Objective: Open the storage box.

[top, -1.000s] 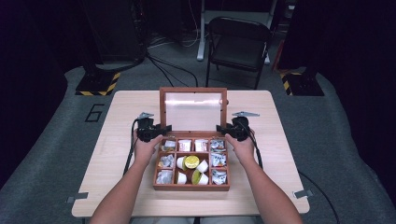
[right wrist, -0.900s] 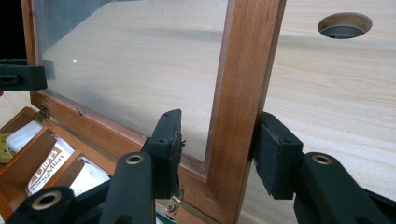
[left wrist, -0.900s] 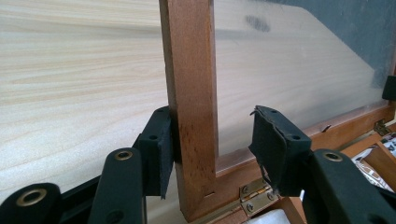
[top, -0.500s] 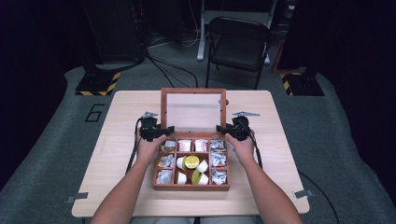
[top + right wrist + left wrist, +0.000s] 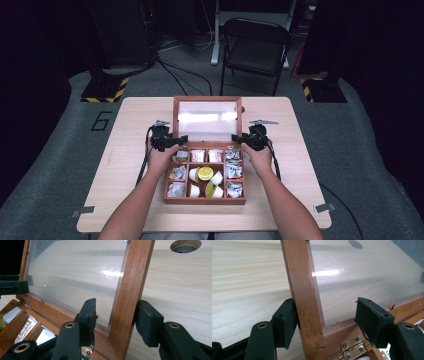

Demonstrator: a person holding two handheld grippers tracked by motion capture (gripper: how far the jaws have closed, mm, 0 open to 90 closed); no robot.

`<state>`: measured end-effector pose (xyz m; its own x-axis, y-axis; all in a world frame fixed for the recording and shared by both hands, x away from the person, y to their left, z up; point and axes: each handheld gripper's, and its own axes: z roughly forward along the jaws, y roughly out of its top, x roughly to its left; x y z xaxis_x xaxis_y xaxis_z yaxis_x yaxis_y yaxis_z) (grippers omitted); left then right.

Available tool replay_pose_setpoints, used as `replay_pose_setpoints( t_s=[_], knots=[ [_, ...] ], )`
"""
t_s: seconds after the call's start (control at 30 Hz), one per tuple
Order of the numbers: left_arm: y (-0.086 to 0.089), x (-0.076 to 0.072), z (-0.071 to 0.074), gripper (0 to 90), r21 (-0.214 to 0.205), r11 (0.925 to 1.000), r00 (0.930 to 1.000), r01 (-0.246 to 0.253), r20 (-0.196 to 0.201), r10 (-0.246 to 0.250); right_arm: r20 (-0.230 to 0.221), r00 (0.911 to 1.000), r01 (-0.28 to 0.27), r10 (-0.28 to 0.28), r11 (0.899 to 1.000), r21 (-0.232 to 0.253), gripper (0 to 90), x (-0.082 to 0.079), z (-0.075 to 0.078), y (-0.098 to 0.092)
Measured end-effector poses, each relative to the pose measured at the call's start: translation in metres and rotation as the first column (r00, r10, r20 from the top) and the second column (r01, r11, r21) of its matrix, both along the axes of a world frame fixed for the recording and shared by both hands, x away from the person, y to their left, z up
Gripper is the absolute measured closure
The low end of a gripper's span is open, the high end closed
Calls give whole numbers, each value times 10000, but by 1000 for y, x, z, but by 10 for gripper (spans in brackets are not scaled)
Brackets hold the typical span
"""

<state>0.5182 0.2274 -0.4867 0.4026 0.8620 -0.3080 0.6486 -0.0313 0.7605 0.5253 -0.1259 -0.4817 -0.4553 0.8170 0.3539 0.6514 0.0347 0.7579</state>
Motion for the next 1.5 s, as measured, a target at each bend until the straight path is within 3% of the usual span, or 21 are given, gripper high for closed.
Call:
replay_pose_setpoints(
  t_s=[0.63, 1.5],
  knots=[
    [2, 3, -4, 337, -280, 9996, 9991, -82, -430, 70, -649, 9979, 106, -70, 9984, 555, 525, 6, -7, -4],
    [6, 3, -6, 334, -372, 9992, 9977, -124, -673, 98, -809, 9967, 130, -92, 9988, 464, 517, 11, -8, -1]
  ],
)
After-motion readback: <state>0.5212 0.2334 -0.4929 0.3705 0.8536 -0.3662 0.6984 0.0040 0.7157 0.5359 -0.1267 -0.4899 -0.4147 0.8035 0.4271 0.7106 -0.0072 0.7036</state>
